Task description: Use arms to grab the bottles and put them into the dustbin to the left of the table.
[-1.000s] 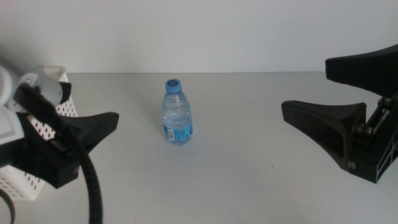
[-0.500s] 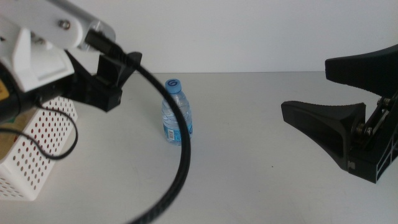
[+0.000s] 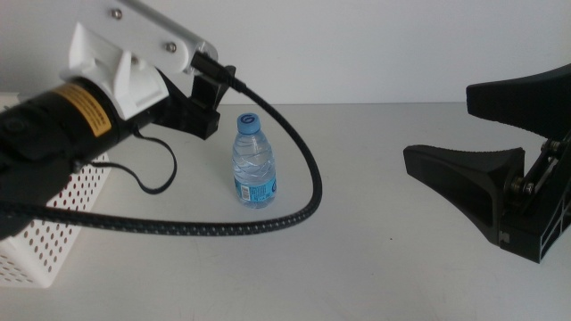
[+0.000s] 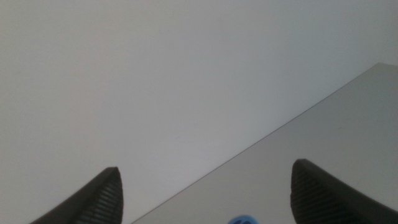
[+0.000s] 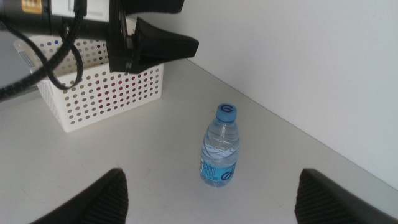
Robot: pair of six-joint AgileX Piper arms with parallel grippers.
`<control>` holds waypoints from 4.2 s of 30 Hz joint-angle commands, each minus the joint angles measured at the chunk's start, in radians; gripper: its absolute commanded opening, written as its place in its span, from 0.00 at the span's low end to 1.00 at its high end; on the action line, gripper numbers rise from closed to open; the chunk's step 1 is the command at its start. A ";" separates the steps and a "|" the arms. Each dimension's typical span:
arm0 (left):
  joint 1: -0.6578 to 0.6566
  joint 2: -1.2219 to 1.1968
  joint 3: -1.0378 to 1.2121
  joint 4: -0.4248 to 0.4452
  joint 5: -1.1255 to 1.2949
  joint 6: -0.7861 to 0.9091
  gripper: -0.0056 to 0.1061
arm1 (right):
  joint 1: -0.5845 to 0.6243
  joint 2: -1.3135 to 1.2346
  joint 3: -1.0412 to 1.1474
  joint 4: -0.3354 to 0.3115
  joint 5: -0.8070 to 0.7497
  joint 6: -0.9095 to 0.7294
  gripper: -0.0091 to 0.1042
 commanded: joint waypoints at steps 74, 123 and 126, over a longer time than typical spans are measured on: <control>0.071 0.551 -0.099 0.305 -0.304 -0.528 0.03 | 0.003 -0.006 -0.033 -0.011 -0.073 -0.008 0.85; -0.091 0.165 -0.537 -0.009 0.852 -0.111 0.06 | 0.003 -0.005 -0.033 -0.011 -0.078 -0.008 0.85; 0.022 0.165 -0.618 -0.313 0.986 0.186 0.03 | 0.003 -0.005 -0.033 -0.011 -0.078 -0.008 0.85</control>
